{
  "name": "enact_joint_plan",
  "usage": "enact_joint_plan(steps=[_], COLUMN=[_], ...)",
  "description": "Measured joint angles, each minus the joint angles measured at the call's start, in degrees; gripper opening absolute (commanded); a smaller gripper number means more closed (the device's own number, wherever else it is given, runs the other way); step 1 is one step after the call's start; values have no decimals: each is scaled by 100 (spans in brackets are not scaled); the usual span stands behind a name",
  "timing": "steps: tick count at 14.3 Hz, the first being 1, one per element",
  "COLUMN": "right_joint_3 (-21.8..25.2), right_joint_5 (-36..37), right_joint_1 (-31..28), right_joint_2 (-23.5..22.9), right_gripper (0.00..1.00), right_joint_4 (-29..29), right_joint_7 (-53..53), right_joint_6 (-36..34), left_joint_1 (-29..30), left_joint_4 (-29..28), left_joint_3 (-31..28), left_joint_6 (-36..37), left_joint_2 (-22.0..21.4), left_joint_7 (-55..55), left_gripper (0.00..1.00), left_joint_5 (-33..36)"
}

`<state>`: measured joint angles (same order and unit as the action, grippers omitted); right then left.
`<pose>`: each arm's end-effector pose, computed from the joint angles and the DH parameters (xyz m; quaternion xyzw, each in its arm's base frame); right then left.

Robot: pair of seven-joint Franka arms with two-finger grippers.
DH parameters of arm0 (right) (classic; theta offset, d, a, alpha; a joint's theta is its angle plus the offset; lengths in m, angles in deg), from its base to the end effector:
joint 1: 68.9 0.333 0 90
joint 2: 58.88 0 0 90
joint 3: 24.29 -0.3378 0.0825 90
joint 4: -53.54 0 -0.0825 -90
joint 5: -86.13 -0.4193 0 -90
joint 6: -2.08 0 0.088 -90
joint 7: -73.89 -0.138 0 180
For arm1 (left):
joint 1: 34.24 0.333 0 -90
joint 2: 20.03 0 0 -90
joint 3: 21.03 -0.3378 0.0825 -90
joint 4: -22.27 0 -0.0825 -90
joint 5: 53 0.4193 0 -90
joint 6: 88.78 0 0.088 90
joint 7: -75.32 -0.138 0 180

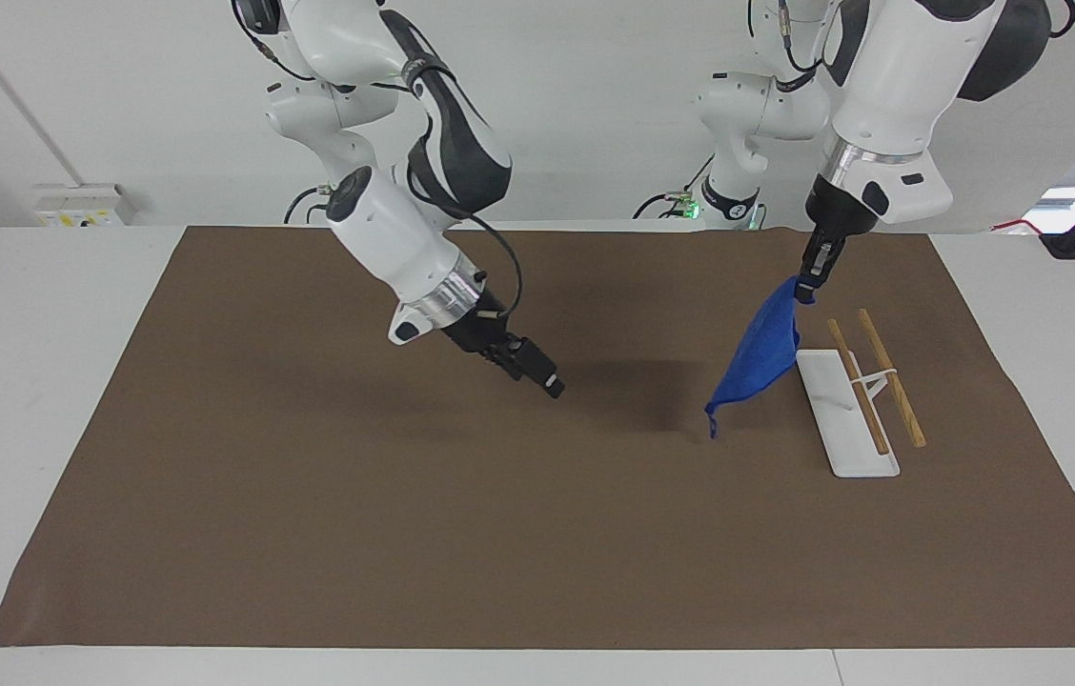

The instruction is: Right arm passes towel to left arm to hang

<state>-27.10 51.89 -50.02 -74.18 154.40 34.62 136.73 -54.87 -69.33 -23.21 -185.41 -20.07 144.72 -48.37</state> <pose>0.6544 0.2796 0.4294 -0.9041 0.3142 -0.0069 0.2894 0.5757 -0.1813 0.6126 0.9024 0.4267 0.0598 0.0016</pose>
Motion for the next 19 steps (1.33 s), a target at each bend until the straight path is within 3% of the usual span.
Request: enact_joint_plan(steps=[5,8,11,15,19], right_joint_3=[8,12,15,29,197], right_joint_5=[2162,3123,3330,3431,3519], right_joint_1=[-903,-1151,-1430,-1773,-1951], right_joint_2=[100,319,764,1437,1567], right_gripper=[100,100,100,100,100], right_joint_4=[-504,-786,-846,-933,-1117], right_joint_7=[1388,2028,2527,2887,3098], right_joint_6=[-1877,-2832,-3568,-4514,-5011], left_joint_1=[1122,1892,2293,2316,2461], left_joint_4=[-43,-493,-1093,-1635,-2155], left_joint_3=[-54,-74,-78,-62,-62], left_joint_6=[-144,-1081,-1746,-2303,-2892], left_joint_2=[14,-21,-152,-220,-226], left_joint_7=[-1833,-2760,-3116,-3118,-3131], left_gripper=[0,0,0,0,1], left_joint_5=[181,184,184,184,184])
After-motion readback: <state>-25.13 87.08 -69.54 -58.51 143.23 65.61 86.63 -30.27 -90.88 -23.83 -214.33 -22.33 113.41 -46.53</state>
